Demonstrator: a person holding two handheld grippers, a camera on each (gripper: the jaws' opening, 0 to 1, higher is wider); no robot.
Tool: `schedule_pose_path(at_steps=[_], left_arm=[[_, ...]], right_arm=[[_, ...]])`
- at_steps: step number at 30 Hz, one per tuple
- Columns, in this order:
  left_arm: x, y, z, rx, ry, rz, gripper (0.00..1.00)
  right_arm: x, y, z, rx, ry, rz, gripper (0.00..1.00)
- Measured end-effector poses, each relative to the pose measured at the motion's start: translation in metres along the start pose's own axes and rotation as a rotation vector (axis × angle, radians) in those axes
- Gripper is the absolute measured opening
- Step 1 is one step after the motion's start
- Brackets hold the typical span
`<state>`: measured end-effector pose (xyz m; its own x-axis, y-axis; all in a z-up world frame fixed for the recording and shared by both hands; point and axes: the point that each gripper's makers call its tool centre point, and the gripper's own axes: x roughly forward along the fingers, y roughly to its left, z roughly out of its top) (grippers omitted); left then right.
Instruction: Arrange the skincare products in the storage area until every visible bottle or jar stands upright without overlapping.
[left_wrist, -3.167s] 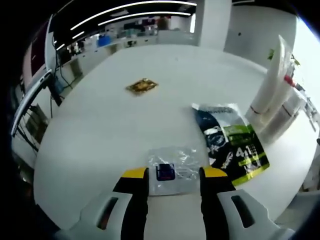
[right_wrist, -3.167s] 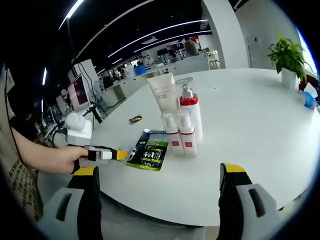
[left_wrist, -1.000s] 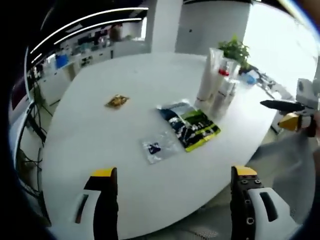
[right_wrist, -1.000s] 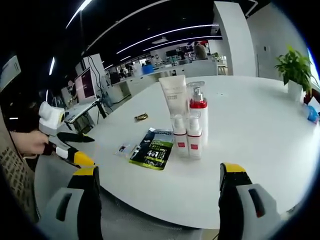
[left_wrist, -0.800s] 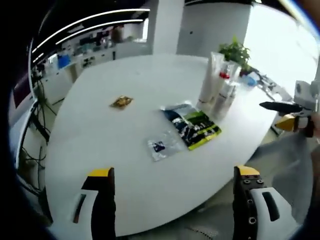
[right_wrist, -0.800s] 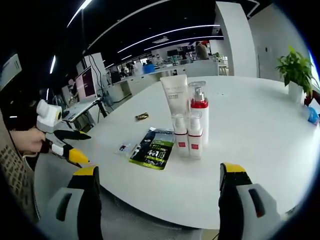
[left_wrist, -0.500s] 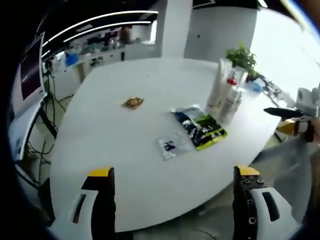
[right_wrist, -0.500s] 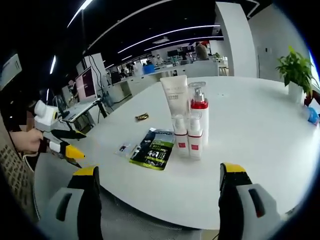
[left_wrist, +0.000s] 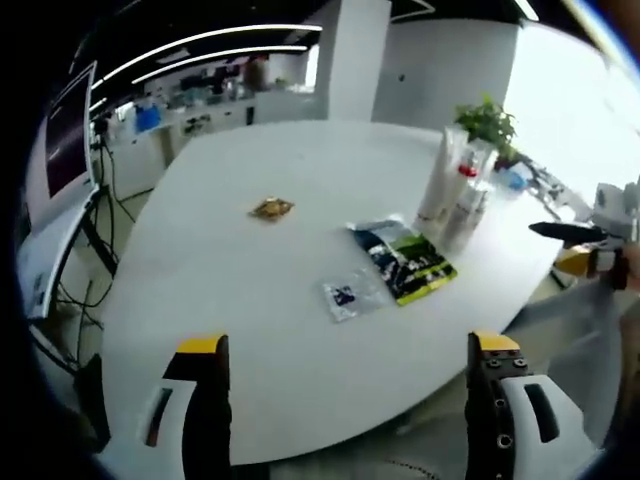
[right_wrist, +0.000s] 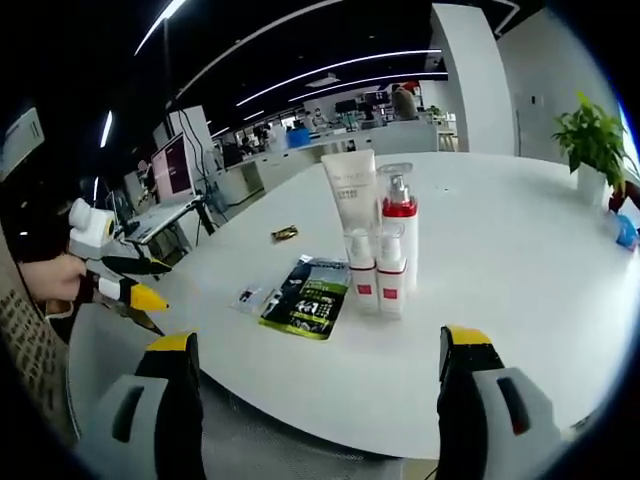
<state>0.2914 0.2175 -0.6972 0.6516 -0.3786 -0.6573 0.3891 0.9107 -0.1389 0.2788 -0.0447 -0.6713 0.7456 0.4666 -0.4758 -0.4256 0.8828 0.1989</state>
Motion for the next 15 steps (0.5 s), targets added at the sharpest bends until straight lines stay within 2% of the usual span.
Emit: schedule_pose_path(at_steps=[15], left_arm=[[0.012, 0.004, 0.004, -0.060, 0.027, 0.005, 0.97]], right_arm=[[0.001, -0.001, 0.000, 0.005, 0.001, 0.001, 1.00]])
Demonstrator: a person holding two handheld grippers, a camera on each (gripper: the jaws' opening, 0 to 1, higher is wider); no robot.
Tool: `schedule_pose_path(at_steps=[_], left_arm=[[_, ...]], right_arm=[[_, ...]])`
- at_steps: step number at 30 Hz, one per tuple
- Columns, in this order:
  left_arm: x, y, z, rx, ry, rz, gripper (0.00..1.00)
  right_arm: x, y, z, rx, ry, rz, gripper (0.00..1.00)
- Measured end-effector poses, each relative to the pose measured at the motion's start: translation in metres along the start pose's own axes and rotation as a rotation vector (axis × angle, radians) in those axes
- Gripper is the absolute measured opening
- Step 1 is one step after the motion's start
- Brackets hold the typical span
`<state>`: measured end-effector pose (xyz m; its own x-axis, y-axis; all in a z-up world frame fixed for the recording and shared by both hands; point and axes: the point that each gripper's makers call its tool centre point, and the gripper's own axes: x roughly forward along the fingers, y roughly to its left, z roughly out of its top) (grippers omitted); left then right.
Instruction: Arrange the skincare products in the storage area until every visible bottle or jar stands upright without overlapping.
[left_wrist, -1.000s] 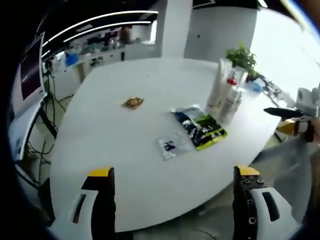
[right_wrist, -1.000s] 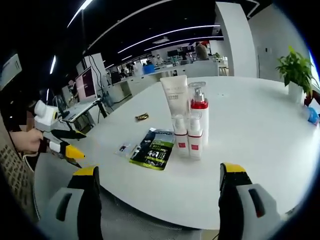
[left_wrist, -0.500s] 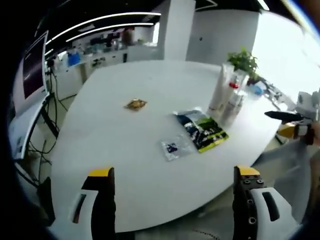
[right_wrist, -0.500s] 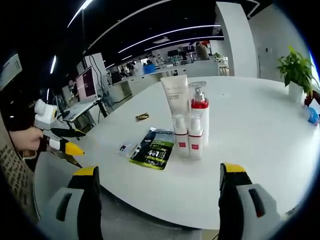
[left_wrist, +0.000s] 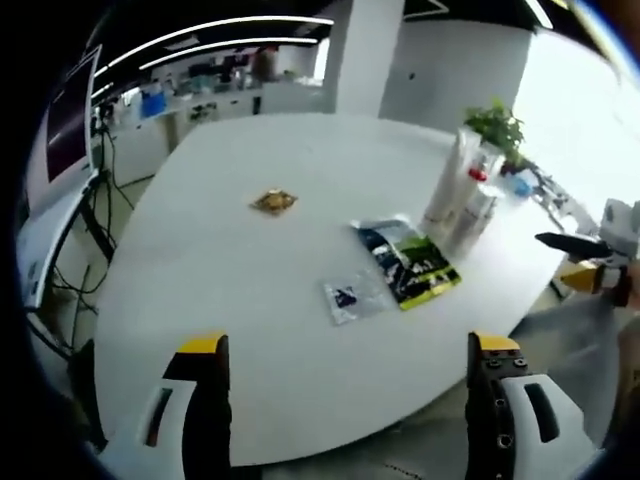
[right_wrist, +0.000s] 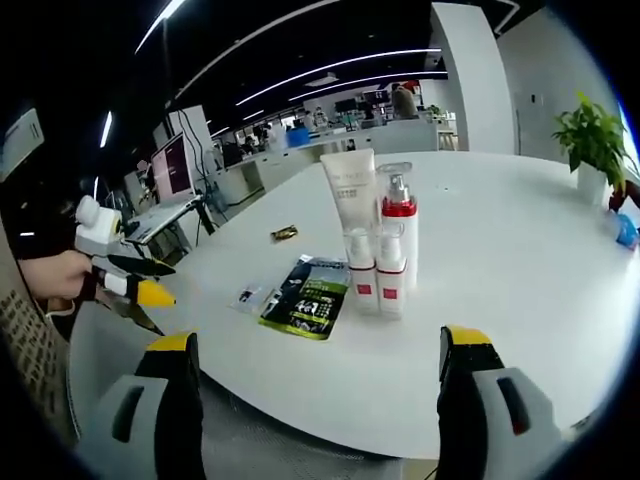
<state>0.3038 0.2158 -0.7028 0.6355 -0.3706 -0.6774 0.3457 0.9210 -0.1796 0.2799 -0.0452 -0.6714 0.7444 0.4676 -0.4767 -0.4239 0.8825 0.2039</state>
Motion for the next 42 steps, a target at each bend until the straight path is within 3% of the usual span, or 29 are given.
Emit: schedule_pose_path(at_steps=[17, 20, 42], left_arm=[[0.055, 0.001, 0.049, -0.057, 0.021, 0.008, 0.97], [0.068, 0.007, 0.059, -0.080, 0.003, 0.047, 0.96], [0.136, 0.029, 0.079, -0.197, 0.066, 0.171, 0.89]], right_arm=[[0.000, -0.005, -0.001, 0.033, 0.003, -0.013, 1.00], [0.000, -0.005, -0.001, 0.035, 0.006, -0.013, 1.00], [0.000, -0.013, -0.002, 0.098, 0.009, -0.043, 1.00]])
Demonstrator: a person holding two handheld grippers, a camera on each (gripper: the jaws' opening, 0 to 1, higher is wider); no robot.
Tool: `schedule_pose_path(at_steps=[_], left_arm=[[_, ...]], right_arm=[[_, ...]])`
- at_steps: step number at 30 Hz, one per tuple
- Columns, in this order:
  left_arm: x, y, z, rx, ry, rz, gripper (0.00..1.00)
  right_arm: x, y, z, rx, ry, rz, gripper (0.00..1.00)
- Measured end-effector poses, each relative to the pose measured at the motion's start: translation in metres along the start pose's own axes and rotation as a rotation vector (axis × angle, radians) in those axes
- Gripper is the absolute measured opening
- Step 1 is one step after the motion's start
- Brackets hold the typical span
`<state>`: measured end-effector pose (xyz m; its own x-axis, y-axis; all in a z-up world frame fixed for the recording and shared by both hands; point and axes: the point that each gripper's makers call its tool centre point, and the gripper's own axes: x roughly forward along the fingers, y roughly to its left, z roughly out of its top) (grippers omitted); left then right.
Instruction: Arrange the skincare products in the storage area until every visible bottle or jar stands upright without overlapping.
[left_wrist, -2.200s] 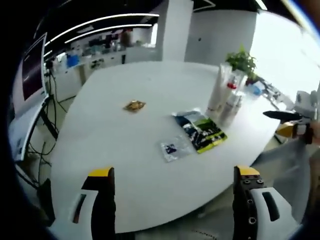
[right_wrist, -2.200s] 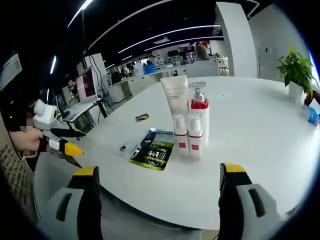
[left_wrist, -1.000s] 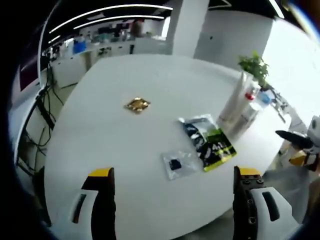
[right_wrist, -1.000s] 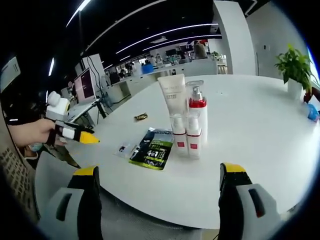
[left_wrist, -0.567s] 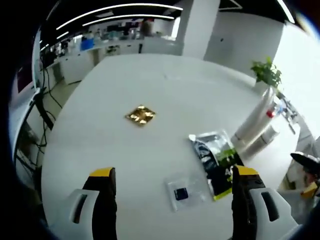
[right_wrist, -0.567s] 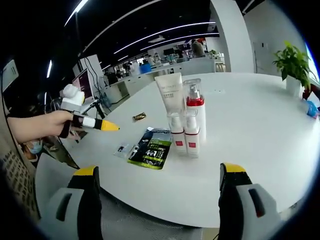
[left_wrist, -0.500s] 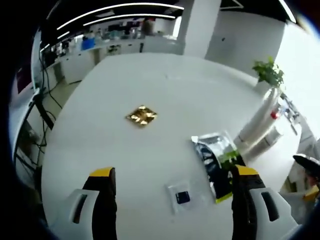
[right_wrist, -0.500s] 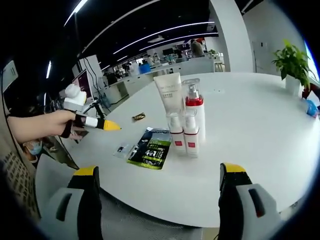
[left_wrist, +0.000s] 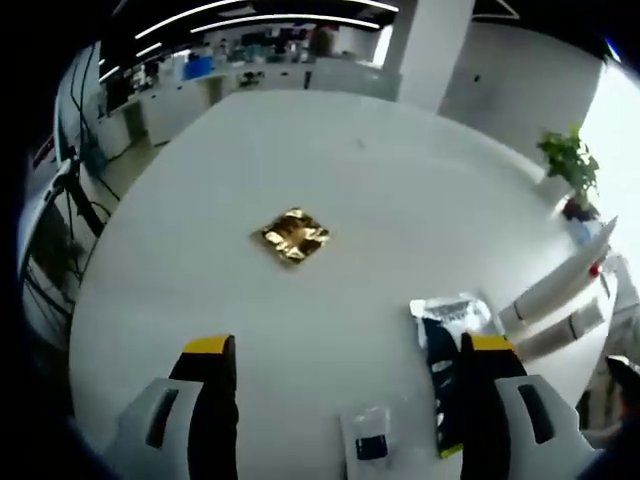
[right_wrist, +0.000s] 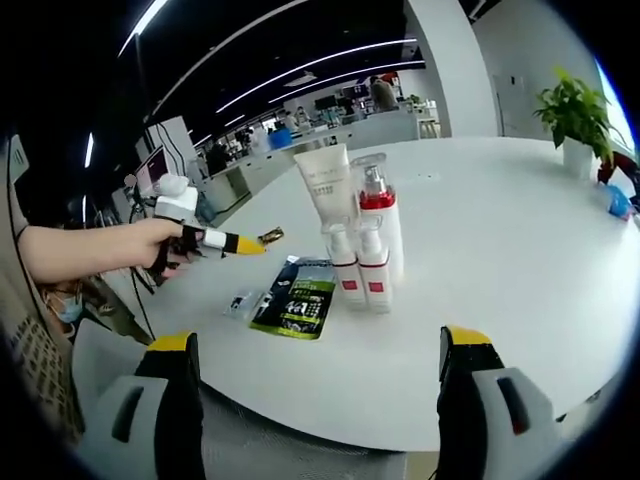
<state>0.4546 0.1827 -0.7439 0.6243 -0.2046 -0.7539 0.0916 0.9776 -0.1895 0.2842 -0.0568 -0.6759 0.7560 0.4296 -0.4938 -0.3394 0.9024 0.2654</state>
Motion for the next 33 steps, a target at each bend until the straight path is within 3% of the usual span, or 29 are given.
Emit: schedule_pose_path(at_steps=[17, 33], left_arm=[[0.045, 0.035, 0.034, -0.081, -0.062, 0.221, 0.81], [0.082, 0.052, 0.060, -0.153, -0.083, 0.308, 0.73]], right_arm=[[0.002, -0.005, -0.004, 0.020, 0.025, -0.019, 1.00], [0.002, -0.011, -0.007, 0.046, 0.037, -0.049, 1.00]])
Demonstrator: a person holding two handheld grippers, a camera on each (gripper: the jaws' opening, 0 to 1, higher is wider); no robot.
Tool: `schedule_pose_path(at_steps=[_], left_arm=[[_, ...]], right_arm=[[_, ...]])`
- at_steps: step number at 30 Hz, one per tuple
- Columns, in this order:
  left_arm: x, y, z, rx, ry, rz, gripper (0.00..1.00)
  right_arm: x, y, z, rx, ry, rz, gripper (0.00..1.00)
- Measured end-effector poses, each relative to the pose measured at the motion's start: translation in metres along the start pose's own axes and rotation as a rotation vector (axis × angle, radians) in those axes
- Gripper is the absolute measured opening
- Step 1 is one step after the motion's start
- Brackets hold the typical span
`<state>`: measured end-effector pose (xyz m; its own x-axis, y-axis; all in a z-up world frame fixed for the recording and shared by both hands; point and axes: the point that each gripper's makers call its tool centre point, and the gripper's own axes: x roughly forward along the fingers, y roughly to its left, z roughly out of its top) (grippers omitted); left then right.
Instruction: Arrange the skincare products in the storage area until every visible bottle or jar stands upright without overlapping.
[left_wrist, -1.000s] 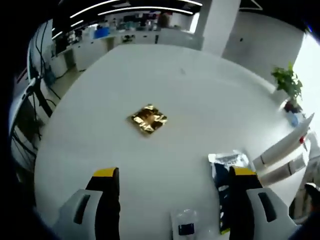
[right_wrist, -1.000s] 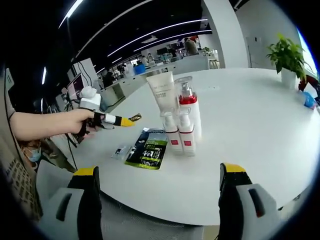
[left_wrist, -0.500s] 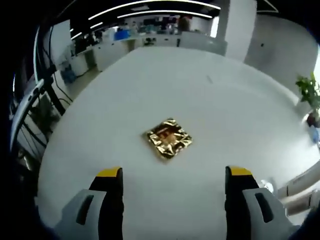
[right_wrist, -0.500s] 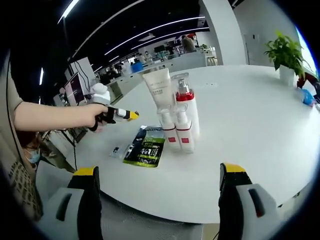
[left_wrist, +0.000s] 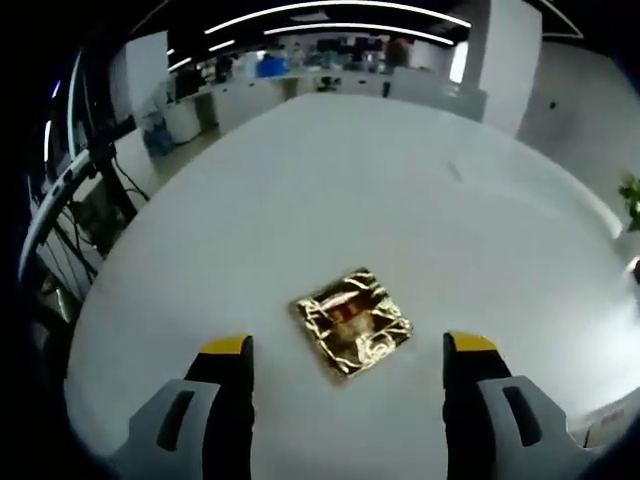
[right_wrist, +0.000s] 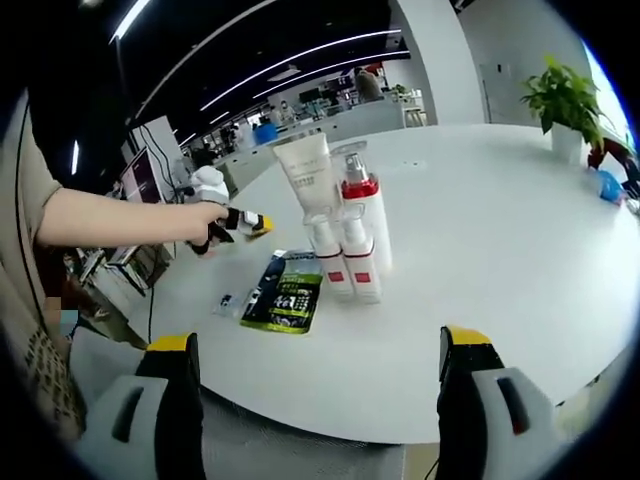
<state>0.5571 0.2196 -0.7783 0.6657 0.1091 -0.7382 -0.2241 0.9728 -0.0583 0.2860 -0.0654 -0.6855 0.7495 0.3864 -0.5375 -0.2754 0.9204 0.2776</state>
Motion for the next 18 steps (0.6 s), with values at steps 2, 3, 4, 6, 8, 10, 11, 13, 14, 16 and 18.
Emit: schedule_pose_path(at_steps=[2, 3, 4, 6, 8, 10, 11, 13, 14, 16, 18], left_arm=[[0.003, 0.002, 0.004, 0.004, -0.012, 0.024, 0.68], [0.005, 0.001, 0.005, 0.003, -0.016, 0.026, 0.67], [0.006, 0.000, 0.006, 0.003, -0.017, 0.029, 0.66], [0.009, 0.000, 0.009, 0.002, -0.019, 0.042, 0.66], [0.012, 0.000, 0.011, -0.007, -0.027, 0.047, 0.65], [0.013, 0.001, 0.011, 0.013, -0.023, 0.062, 0.63], [0.013, 0.000, 0.011, 0.009, -0.025, 0.055, 0.62], [0.013, -0.001, 0.011, 0.017, -0.029, 0.051, 0.60], [0.013, -0.002, 0.011, 0.020, -0.030, 0.048, 0.59], [0.013, -0.004, 0.011, 0.035, -0.040, 0.040, 0.53], [0.014, -0.004, 0.009, 0.042, -0.045, 0.033, 0.48]], right_arm=[[0.000, 0.000, 0.000, 0.004, 0.000, -0.002, 1.00], [0.000, -0.001, 0.000, 0.005, 0.002, -0.004, 1.00], [0.000, -0.001, 0.000, 0.006, 0.002, -0.004, 1.00], [0.000, -0.001, 0.000, 0.009, 0.002, -0.006, 1.00], [0.000, -0.001, 0.000, 0.010, 0.004, -0.009, 1.00], [0.000, -0.002, -0.001, 0.012, 0.004, -0.010, 1.00], [0.000, -0.002, -0.001, 0.013, 0.004, -0.010, 1.00], [0.000, -0.002, 0.000, 0.013, 0.005, -0.011, 1.00], [0.000, -0.002, -0.001, 0.013, 0.006, -0.012, 1.00], [0.000, -0.002, -0.001, 0.013, 0.006, -0.012, 1.00], [0.000, -0.002, -0.001, 0.013, 0.006, -0.012, 1.00]])
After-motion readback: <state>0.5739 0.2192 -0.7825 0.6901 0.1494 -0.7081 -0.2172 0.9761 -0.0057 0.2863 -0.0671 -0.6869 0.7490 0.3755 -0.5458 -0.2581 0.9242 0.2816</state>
